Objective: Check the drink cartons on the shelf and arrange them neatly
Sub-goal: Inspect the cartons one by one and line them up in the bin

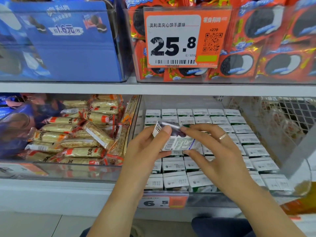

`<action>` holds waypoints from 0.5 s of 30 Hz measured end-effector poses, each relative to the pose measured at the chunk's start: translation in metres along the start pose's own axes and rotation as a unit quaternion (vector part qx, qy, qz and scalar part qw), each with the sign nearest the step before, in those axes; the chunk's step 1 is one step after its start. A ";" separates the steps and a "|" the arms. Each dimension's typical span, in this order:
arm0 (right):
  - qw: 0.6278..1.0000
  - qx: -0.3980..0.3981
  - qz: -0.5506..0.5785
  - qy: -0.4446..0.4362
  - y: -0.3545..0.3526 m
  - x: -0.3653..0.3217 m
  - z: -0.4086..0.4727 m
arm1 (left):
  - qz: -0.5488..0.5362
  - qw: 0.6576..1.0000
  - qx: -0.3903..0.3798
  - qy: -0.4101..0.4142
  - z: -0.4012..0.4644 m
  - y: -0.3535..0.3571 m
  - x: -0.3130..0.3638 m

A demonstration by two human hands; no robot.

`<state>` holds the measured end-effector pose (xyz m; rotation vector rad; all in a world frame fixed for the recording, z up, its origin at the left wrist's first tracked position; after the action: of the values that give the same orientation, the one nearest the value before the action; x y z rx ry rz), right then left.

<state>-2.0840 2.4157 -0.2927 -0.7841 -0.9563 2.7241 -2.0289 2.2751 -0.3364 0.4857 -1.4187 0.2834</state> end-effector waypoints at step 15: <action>0.867 -0.037 0.408 0.284 0.020 0.055 0.005 | 0.373 0.894 0.077 0.237 -0.007 -0.017 0.054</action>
<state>-2.1331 2.4143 -0.3253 -2.2772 -0.6729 2.6998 -2.0071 2.2586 -0.2866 -0.0385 -1.0440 1.0692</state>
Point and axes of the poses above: each hand's wrist, its own z-axis towards the middle knuckle, its own y-axis out of the palm, x = y × z, the point moved 10 cm from there along z, towards the middle knuckle, and after that the axes turned 1 degree about y, right-handed, at the moved point
